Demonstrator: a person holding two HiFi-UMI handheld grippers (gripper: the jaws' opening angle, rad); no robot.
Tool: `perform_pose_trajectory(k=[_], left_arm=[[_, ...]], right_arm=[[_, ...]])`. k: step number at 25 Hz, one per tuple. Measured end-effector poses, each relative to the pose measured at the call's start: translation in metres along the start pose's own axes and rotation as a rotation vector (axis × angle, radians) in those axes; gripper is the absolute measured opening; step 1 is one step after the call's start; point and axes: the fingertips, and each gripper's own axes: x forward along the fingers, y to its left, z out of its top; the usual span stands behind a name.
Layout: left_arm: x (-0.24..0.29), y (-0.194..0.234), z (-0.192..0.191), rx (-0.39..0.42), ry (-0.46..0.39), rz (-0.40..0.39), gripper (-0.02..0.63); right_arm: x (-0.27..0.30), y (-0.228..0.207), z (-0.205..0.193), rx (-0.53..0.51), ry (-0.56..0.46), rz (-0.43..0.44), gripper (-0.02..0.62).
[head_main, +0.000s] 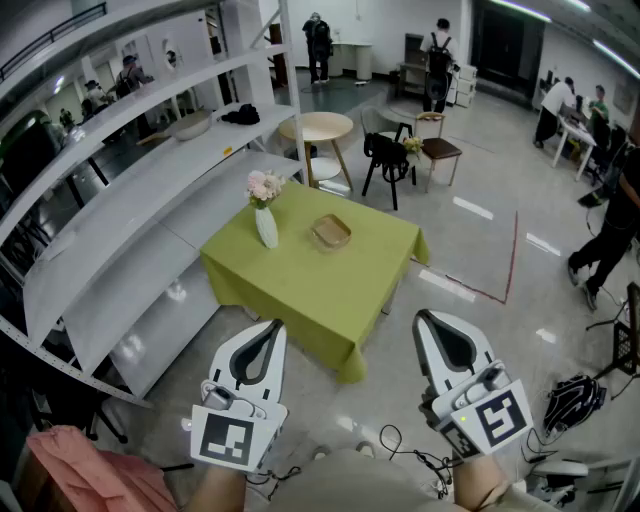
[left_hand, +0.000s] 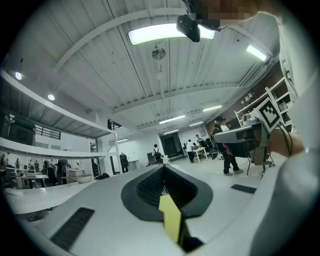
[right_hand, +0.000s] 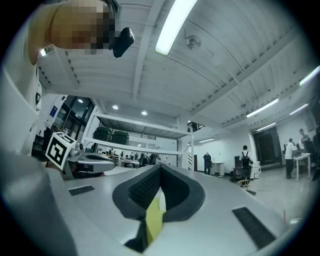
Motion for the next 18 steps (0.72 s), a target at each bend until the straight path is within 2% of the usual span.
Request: perform_pose_trajectory(k=[18], left_arm=[[0.013,-0.03,-0.004,0.025,0.007,0.007,0.005]], right_arm=[[-0.019,-0.023,-0.02,0.042,0.032,0.013,0.005]])
